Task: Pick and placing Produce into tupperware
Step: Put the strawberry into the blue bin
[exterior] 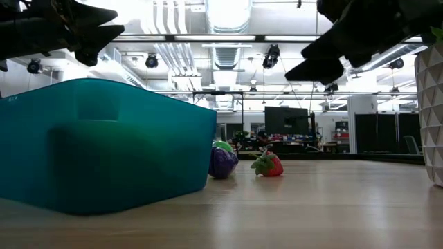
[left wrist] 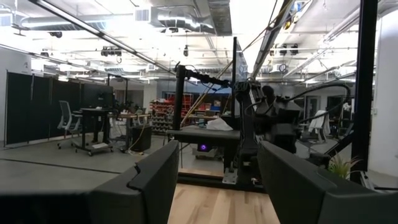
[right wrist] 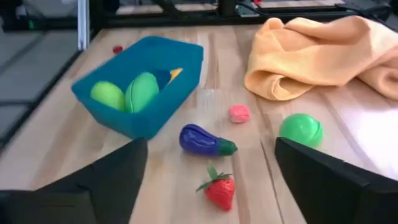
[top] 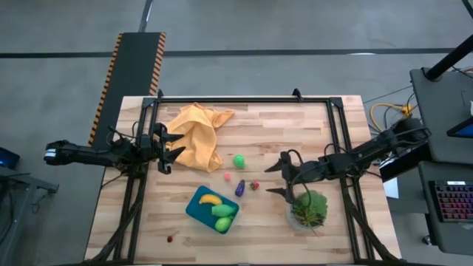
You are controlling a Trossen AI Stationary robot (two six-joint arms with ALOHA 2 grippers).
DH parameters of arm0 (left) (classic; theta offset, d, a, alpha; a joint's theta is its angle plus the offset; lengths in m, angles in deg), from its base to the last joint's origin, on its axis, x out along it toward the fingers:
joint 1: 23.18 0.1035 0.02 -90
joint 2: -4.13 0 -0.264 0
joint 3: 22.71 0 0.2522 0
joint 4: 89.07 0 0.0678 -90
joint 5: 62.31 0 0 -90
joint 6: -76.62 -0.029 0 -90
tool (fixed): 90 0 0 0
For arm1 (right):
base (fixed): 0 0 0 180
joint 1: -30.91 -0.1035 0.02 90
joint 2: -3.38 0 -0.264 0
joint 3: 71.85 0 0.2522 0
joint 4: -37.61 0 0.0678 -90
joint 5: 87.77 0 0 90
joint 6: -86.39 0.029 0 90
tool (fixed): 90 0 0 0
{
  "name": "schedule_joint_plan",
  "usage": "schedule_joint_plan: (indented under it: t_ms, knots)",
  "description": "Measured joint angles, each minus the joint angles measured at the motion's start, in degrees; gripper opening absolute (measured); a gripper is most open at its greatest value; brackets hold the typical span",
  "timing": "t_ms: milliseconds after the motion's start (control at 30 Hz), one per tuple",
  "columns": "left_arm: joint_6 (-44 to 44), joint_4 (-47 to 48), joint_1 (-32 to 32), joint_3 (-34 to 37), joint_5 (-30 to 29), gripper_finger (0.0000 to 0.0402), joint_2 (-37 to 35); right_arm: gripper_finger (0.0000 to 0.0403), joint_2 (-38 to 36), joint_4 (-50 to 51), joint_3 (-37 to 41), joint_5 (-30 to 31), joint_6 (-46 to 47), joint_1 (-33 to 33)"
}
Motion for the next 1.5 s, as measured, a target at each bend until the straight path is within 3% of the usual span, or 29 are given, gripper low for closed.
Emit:
schedule_joint_plan:
  t_ms: [133, 433, 1500]
  knots:
    - [0.0, 0.0, 0.0, 0.0, 0.0, 0.0206, 0.0, 0.0366, 2.8, -0.1, -1.5, -0.2, -3.7, -0.1]
    - [0.0, 0.1, 0.0, 0.0, 0.0, 0.0206, 0.1, 0.0368, 6.6, 0.1, -3.8, -0.2, -6.0, 0.0]
    - [0.0, 0.1, 0.0, 0.0, -0.3, 0.0206, 0.9, 0.0368, 15.2, 3.9, -3.7, -0.5, -1.9, 5.8]
